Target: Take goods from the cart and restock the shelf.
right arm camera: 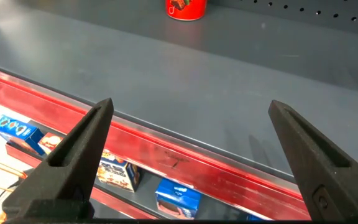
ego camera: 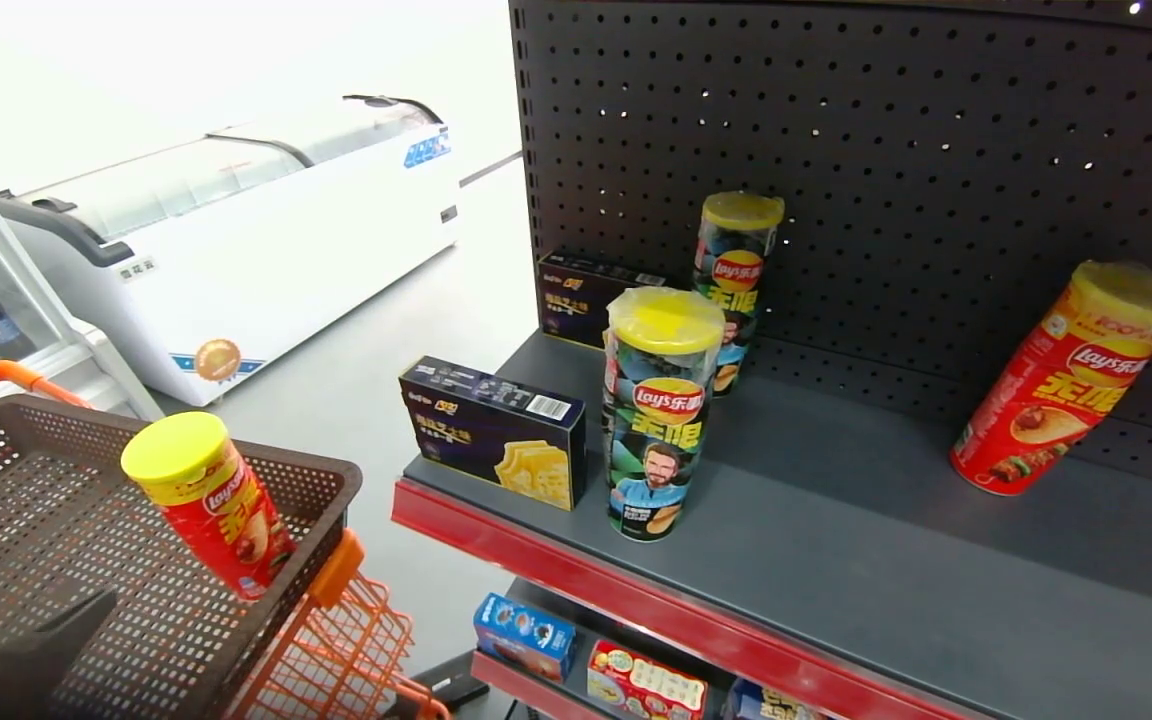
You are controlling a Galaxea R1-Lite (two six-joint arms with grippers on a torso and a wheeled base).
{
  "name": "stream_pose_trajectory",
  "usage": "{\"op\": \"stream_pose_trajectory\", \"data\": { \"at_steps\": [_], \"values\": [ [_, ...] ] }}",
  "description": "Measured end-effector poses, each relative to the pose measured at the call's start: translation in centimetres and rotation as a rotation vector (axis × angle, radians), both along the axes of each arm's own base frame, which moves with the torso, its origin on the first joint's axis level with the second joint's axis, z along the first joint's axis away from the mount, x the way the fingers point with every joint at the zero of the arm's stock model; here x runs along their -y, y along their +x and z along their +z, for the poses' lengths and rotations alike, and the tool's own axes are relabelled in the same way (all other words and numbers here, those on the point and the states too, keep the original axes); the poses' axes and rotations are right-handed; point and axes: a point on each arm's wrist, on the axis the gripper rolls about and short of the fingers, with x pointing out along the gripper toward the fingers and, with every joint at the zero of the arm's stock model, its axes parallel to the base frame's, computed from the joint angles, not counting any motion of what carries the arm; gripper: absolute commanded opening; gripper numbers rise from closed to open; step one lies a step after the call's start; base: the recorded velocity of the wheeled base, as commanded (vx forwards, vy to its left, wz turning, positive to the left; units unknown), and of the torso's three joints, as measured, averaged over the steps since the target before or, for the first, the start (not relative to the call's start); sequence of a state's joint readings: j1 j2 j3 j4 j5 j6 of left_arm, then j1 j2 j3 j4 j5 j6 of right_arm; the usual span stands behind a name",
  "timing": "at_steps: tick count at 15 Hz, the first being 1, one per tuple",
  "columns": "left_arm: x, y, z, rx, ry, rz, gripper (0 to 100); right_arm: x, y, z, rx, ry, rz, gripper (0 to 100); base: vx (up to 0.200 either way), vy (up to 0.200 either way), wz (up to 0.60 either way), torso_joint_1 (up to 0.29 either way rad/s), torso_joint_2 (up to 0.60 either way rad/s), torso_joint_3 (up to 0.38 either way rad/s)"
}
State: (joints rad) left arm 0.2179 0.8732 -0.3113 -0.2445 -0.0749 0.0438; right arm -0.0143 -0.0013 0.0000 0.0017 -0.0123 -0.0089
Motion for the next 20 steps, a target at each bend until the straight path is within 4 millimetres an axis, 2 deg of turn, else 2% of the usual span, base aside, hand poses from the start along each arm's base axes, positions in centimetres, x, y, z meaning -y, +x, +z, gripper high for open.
{"op": "stream_pose_trajectory", "data": {
  "at_steps": [4,12,20],
  "values": [
    [-0.5,3.5,-1.3,-0.005,0.024,-0.042,100,0.0,0.0,0.0,0.0,0.0,0.0,100,0.0,0.0,0.0,0.0,0.0,0.0],
    [-1.4,9.4,-4.2,0.048,0.035,-0.054,100,0.0,0.0,0.0,0.0,0.0,0.0,100,0.0,0.0,0.0,0.0,0.0,0.0],
    [-2.1,12.8,-7.3,0.052,0.032,-0.047,100,0.0,0.0,0.0,0.0,0.0,0.0,100,0.0,0.0,0.0,0.0,0.0,0.0]
  ]
}}
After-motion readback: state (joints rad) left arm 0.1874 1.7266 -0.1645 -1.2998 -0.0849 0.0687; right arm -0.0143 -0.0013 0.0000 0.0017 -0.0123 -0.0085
